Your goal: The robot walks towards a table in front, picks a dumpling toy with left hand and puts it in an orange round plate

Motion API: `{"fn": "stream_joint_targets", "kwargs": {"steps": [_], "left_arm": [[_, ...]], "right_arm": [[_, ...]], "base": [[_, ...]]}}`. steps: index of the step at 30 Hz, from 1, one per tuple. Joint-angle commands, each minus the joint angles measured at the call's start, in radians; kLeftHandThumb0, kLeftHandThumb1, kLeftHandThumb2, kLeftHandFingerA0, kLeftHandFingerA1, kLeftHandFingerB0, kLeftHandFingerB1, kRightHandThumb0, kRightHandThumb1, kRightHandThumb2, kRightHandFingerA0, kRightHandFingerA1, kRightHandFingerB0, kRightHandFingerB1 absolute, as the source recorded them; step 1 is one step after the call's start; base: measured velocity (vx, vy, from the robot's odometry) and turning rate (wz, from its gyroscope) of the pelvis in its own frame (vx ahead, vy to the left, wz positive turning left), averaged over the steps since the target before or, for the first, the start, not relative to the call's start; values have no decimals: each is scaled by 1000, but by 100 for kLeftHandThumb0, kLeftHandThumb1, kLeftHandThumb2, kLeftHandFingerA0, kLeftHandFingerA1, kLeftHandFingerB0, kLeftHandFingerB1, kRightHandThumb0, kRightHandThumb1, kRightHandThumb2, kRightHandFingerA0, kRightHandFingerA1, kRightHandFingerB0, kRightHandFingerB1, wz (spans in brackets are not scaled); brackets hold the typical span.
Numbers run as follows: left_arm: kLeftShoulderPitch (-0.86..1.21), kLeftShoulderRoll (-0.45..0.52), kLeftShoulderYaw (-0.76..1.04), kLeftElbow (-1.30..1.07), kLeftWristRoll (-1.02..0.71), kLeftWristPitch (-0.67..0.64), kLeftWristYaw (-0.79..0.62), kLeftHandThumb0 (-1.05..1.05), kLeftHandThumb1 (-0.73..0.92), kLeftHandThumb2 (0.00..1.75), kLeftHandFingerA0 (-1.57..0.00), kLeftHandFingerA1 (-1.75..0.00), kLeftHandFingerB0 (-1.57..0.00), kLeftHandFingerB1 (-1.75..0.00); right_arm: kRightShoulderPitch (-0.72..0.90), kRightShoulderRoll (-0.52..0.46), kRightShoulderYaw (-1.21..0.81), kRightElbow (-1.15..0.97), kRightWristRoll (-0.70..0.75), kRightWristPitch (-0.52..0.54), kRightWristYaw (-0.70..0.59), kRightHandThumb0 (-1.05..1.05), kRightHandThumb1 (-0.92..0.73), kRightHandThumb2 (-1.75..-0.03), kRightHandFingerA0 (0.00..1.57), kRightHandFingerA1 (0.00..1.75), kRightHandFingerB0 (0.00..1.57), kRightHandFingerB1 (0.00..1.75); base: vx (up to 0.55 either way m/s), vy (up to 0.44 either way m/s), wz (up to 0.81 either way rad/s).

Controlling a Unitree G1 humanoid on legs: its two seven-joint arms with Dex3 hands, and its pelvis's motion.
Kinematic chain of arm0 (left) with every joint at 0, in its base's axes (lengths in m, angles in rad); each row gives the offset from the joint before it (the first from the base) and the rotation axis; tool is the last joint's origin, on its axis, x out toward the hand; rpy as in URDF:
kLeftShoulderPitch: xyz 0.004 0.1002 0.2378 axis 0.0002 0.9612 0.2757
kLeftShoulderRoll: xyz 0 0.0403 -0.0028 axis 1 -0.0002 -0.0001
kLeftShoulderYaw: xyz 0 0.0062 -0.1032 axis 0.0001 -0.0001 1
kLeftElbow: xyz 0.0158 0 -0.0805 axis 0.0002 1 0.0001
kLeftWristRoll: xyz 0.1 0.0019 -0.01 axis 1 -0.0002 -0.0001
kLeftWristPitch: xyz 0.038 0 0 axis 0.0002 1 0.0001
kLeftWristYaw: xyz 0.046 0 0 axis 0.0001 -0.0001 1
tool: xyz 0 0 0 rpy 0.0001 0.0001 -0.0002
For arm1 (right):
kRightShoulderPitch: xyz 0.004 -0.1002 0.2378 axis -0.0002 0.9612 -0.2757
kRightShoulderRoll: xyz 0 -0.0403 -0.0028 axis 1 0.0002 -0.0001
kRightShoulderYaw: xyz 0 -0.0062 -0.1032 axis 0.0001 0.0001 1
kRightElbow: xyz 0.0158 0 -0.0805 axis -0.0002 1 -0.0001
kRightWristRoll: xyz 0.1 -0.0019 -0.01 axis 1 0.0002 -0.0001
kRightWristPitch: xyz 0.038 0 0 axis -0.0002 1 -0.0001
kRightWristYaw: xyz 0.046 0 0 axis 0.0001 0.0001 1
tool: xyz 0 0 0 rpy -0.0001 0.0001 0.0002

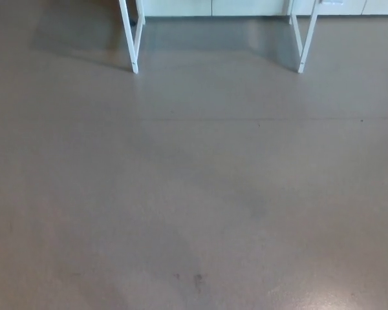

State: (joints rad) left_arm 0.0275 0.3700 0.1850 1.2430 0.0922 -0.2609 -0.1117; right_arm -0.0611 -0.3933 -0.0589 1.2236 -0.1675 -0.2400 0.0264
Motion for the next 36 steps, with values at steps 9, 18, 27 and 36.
{"fn": "stream_joint_targets", "kwargs": {"steps": [9, 18, 27, 36], "left_arm": [[19, 21, -72, 17, 30, -78, 31, -29, 52, 56, -44, -54, -27, -30], [73, 12, -97, 18, 42, -132, 110, -27, 51, 55, -68, -63, -26, -30], [133, -2, -123, 19, 40, -166, 155, -24, 51, 55, -41, -37, -26, -30], [167, 3, -141, 30, 59, -196, 173, -26, 51, 55, -42, -39, -26, -30]], "right_arm": [[26, -16, 6, 33, -2, -80, -46, -44, -61, -59, 73, 119, 31, 31], [56, -16, 13, 33, 4, -89, -41, -48, -43, -81, 79, 88, 24, 45], [86, -21, 51, 37, -22, -69, -29, -54, -52, -82, 54, 55, 29, 44], [102, -20, 63, 32, -17, -81, -8, -54, -53, -85, 52, 57, 29, 46]], "base": [[85, 101, -9], [227, 190, -6], [271, -130, 14], [295, -80, 8]]}}
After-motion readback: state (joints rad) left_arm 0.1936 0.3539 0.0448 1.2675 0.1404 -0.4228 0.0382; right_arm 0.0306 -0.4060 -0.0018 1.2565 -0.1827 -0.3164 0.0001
